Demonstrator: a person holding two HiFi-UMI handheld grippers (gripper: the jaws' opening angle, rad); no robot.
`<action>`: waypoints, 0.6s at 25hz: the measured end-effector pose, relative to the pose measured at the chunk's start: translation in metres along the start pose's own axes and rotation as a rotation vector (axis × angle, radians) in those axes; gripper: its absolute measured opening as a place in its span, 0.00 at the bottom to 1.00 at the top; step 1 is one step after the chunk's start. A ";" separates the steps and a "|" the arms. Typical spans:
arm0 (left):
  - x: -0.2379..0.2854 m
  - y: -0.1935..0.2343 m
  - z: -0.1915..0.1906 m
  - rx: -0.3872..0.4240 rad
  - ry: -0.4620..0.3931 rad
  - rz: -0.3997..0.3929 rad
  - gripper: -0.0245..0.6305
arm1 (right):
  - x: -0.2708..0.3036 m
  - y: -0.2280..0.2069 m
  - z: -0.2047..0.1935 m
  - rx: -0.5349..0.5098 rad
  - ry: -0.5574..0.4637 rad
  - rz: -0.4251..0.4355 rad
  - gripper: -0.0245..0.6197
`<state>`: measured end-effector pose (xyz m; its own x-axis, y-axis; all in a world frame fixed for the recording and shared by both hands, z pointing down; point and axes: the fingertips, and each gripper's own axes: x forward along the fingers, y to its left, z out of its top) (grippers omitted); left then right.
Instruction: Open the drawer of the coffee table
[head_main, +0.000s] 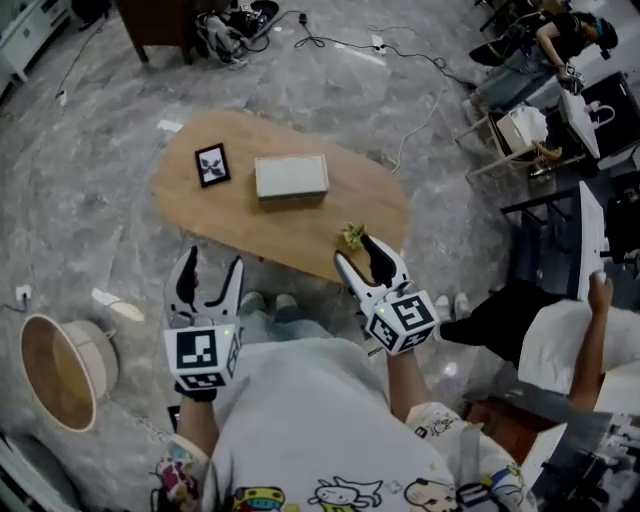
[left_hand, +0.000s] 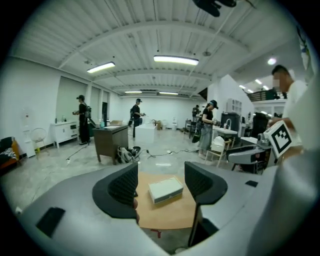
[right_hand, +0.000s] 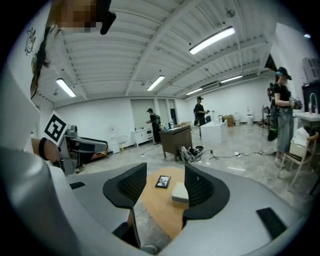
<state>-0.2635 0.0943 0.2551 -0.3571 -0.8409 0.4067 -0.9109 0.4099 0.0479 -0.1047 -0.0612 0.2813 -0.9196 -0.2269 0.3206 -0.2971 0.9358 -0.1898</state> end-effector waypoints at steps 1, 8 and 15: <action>0.008 -0.001 0.002 0.016 0.005 -0.048 0.45 | -0.005 -0.001 -0.001 0.014 -0.005 -0.047 0.36; 0.033 -0.017 -0.001 0.106 0.041 -0.299 0.45 | -0.035 0.003 -0.020 0.075 -0.026 -0.289 0.36; 0.044 -0.051 -0.020 0.187 0.095 -0.517 0.45 | -0.079 0.010 -0.048 0.138 -0.034 -0.497 0.36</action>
<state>-0.2287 0.0431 0.2885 0.1586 -0.8767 0.4542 -0.9868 -0.1249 0.1035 -0.0226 -0.0213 0.2991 -0.6656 -0.6461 0.3736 -0.7295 0.6688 -0.1431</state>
